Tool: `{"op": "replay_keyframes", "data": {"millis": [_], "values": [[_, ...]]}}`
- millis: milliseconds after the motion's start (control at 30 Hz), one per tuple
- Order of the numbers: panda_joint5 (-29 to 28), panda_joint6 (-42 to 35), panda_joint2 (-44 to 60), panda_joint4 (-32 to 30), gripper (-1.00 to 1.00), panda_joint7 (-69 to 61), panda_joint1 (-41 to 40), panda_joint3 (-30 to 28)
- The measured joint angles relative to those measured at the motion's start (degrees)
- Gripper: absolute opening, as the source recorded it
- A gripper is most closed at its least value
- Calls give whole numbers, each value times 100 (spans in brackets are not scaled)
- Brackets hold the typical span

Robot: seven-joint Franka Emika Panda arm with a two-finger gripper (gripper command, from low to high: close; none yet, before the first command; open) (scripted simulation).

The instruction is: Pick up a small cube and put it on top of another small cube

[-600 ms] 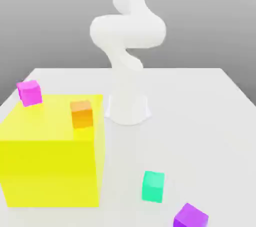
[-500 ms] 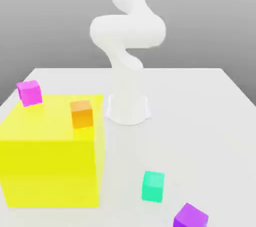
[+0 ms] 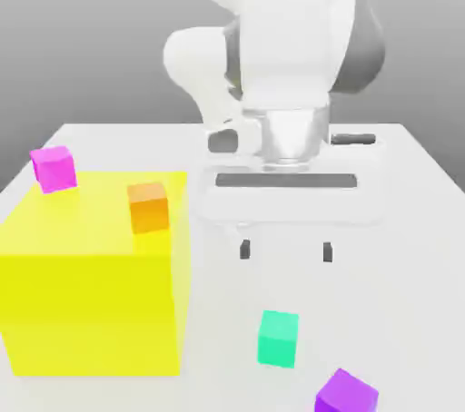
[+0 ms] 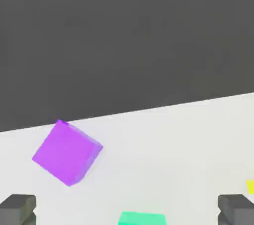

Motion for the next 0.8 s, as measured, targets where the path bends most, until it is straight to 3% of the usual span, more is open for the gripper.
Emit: {"op": "replay_keyframes", "data": {"millis": [133,300,333,567,800], "values": [[-326,516,835,-301,0,509,126,-75],[-629,1345,1874,-169,0,769,348,-357],[-659,1474,2031,-142,-100,794,385,-402],[-684,1492,2046,-139,-100,815,382,-402],[-314,468,861,-281,-100,382,272,-134]]}}
